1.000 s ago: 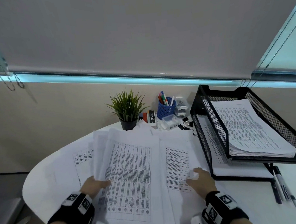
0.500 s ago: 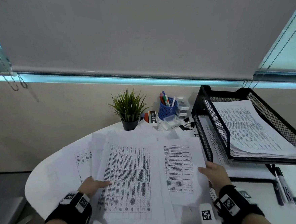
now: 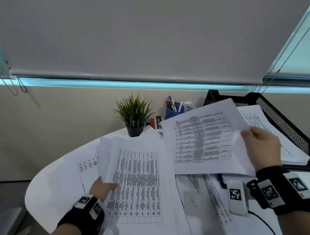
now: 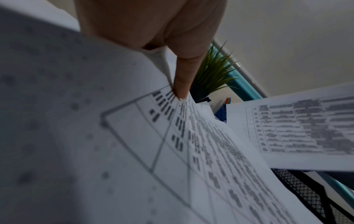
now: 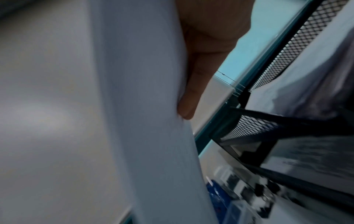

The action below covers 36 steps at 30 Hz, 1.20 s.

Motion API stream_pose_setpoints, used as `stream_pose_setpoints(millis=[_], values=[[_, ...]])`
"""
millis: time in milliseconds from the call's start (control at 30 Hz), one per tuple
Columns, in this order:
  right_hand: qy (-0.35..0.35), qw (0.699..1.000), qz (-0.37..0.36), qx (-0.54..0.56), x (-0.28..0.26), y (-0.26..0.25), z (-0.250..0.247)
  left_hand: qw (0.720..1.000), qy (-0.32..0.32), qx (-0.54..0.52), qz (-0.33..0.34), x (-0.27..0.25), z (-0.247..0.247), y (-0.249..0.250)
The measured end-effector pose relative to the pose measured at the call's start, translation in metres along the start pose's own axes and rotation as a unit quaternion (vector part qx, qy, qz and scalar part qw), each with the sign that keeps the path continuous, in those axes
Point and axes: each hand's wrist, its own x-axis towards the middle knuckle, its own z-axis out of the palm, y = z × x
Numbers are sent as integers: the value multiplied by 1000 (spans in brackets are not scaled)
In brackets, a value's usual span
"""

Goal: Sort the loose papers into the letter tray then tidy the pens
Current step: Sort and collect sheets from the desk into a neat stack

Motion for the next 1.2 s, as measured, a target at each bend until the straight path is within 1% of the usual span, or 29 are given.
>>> stream_pose_setpoints(millis=[100, 167, 300, 400, 467, 533, 667, 767, 833, 900, 967, 1000, 1033, 1067, 1133, 1200], values=[[48, 998, -25, 34, 1, -14, -7, 999, 13, -6, 36, -3, 8, 6], [72, 994, -27, 72, -1, -21, -10, 999, 13, -18, 42, -3, 8, 8], [104, 987, -27, 120, -4, -29, -12, 999, -3, -37, 7, -7, 8, 7], [119, 980, -9, 157, -7, -26, -9, 998, -30, -57, -24, -13, 9, 7], [117, 978, 12, 172, -12, -20, -4, 996, -41, -66, -35, -14, 12, 5], [100, 980, 30, 170, -20, -14, 5, 996, -49, -70, -36, -14, 15, 3], [69, 989, 56, 117, -41, 10, 28, 995, -50, -80, -40, -18, 22, 5], [49, 988, 97, 107, -56, 34, 47, 994, -43, -85, -51, -26, 25, 11], [38, 988, 116, 90, -68, 45, 56, 991, -41, -112, -67, -29, 28, 14], [3, 992, 117, 42, -82, 54, 63, 984, -53, -151, -82, -33, 30, 17], [-63, 990, 122, -29, -97, 68, 69, 979, -51, -172, -97, -36, 32, 19], [-98, 985, 130, -61, -105, 74, 72, 979, -47, -176, -93, -35, 33, 18], [-136, 977, 145, -83, -111, 79, 74, 978, -47, -181, -91, -33, 33, 17], [-172, 966, 175, -87, -117, 83, 75, 977, -50, -188, -88, -18, 35, 4], [-247, 936, 243, -64, -127, 85, 76, 978, -62, -175, -95, 4, 39, -16], [-320, 905, 278, -34, -136, 86, 77, 979, -63, -168, -99, 4, 42, -16]])
